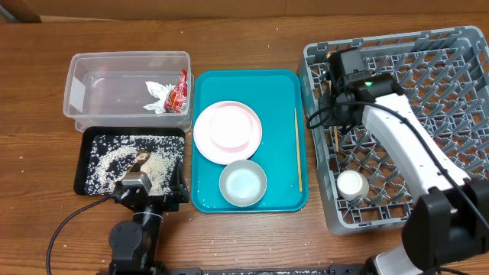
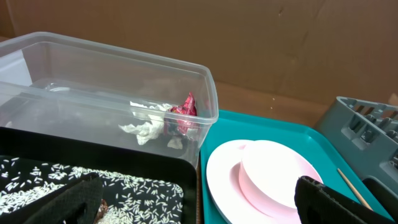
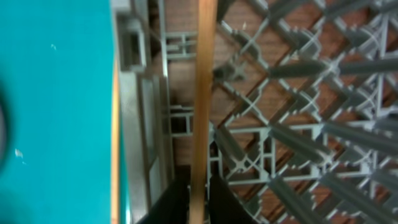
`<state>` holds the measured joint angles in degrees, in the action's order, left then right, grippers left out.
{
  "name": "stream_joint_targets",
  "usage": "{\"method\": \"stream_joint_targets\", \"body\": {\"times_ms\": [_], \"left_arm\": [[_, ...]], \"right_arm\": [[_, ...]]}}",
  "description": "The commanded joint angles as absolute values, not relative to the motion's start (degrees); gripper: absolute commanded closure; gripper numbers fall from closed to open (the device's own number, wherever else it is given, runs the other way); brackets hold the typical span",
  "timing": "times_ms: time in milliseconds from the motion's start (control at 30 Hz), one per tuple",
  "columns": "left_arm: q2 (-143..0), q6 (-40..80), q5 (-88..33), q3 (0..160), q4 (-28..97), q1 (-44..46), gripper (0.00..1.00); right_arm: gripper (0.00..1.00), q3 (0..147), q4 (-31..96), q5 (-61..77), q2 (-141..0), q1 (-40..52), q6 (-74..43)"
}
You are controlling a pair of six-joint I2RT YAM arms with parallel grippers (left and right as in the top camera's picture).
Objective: Sort waste into correct bins and load items into the dishwasher
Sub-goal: 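Grasp one wooden chopstick with the right gripper and drop it in the rack, then return the right gripper to the tray and grasp the second chopstick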
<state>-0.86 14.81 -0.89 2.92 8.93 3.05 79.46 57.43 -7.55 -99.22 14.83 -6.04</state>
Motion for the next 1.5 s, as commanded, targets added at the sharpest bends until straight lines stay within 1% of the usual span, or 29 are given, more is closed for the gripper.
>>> {"method": "stream_joint_targets", "body": {"times_ms": [0, 33, 67, 100, 167, 200, 367, 500, 700, 833, 1033, 1100, 1200, 1300, 1367, 1433, 1467], "left_arm": [[-0.3, 14.2, -0.9, 2.2, 8.6, 3.6, 0.0], [-0.3, 14.2, -0.9, 2.2, 8.6, 3.6, 0.0], [-0.3, 14.2, -0.9, 2.2, 8.6, 3.6, 0.0], [-0.3, 14.2, -0.9, 2.2, 8.6, 3.6, 0.0], [-0.3, 14.2, -0.9, 2.2, 8.6, 3.6, 0.0], [-0.3, 14.2, -0.9, 2.2, 8.6, 3.6, 0.0], [-0.3, 14.2, -0.9, 2.2, 8.6, 3.6, 0.0], [-0.3, 14.2, -0.9, 2.2, 8.6, 3.6, 0.0], [-0.3, 14.2, -0.9, 2.2, 8.6, 3.6, 0.0], [-0.3, 14.2, -0.9, 2.2, 8.6, 3.6, 0.0], [-0.3, 14.2, -0.9, 2.2, 8.6, 3.6, 0.0], [-0.3, 14.2, -0.9, 2.2, 8.6, 3.6, 0.0], [-0.3, 14.2, -0.9, 2.2, 8.6, 3.6, 0.0], [-0.3, 14.2, -0.9, 2.2, 8.6, 3.6, 0.0], [-0.3, 14.2, -0.9, 2.2, 8.6, 3.6, 0.0], [-0.3, 14.2, -0.9, 2.2, 8.6, 3.6, 0.0], [-0.3, 14.2, -0.9, 2.2, 8.6, 3.6, 0.0]], "right_arm": [[0.79, 80.0, 57.6, -8.3, -97.8, 17.0, -5.5], [0.74, 80.0, 57.6, -8.3, -97.4, 17.9, -5.5], [0.62, 80.0, 57.9, -8.4, -96.8, 18.9, -5.5], [0.55, 80.0, 58.3, -8.3, -96.4, 19.9, -5.5], [0.49, 80.0, 59.0, -8.2, -96.1, 21.7, -6.0], [0.48, 80.0, 59.4, -7.2, -96.1, 22.8, -6.0], [0.48, 79.5, 59.7, 0.6, -96.3, 27.3, -6.0], [0.48, 75.5, 56.7, -0.1, -97.2, 30.0, -7.2], [0.49, 67.7, 48.4, -0.8, -100.6, 30.3, -9.4], [0.48, 66.7, 47.1, -3.4, -103.7, 30.3, -9.4], [0.48, 66.7, 45.0, -3.4, -106.1, 30.3, -9.5], [0.48, 66.7, 45.0, -3.3, -107.3, 30.3, -10.5], [0.58, 66.7, 45.2, -3.3, -108.4, 30.3, -10.7], [0.59, 66.7, 45.8, -3.1, -108.5, 30.3, -10.7], [0.65, 66.7, 46.0, -1.9, -108.5, 30.3, -10.7], [0.65, 66.8, 46.7, -1.8, -108.4, 30.4, -10.7], [0.61, 67.2, 47.2, -1.8, -108.2, 30.5, -10.7]]}}
